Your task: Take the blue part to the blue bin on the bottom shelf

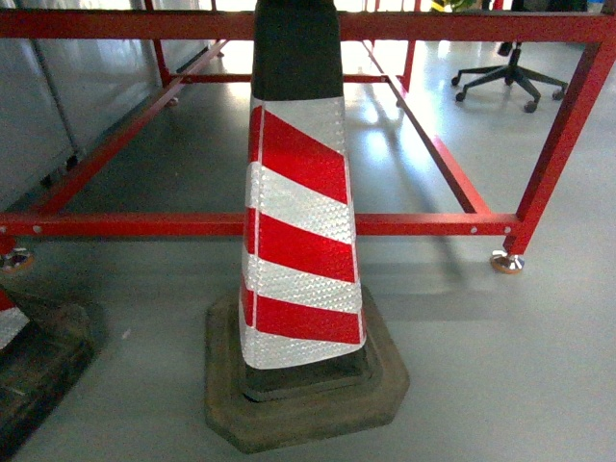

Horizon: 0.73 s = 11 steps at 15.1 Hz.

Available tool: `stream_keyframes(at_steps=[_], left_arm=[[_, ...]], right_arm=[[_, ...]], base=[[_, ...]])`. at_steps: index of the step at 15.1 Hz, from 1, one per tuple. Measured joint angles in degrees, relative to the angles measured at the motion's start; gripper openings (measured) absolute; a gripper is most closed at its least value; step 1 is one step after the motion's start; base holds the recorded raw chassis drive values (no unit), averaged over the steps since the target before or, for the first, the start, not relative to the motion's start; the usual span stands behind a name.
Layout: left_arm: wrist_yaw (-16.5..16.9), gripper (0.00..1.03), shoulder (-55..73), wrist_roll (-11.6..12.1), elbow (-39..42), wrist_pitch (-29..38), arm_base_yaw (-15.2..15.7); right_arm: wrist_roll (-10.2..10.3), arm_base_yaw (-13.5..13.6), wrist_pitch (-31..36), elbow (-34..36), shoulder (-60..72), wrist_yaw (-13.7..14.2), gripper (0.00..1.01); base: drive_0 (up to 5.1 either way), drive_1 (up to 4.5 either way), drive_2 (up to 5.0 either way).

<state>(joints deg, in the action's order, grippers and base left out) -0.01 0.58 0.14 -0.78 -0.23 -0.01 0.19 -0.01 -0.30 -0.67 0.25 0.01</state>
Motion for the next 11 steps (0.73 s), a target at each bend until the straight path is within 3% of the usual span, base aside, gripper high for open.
stream_keyframes(at_steps=[11], left_arm=[[0.0,0.98,0.0,0.0,0.0,0.0,0.0]], right_arm=[[0.0,0.0,0.0,0.0,0.0,-0.02,0.98]], base=[[0.0,0.0,0.0]])
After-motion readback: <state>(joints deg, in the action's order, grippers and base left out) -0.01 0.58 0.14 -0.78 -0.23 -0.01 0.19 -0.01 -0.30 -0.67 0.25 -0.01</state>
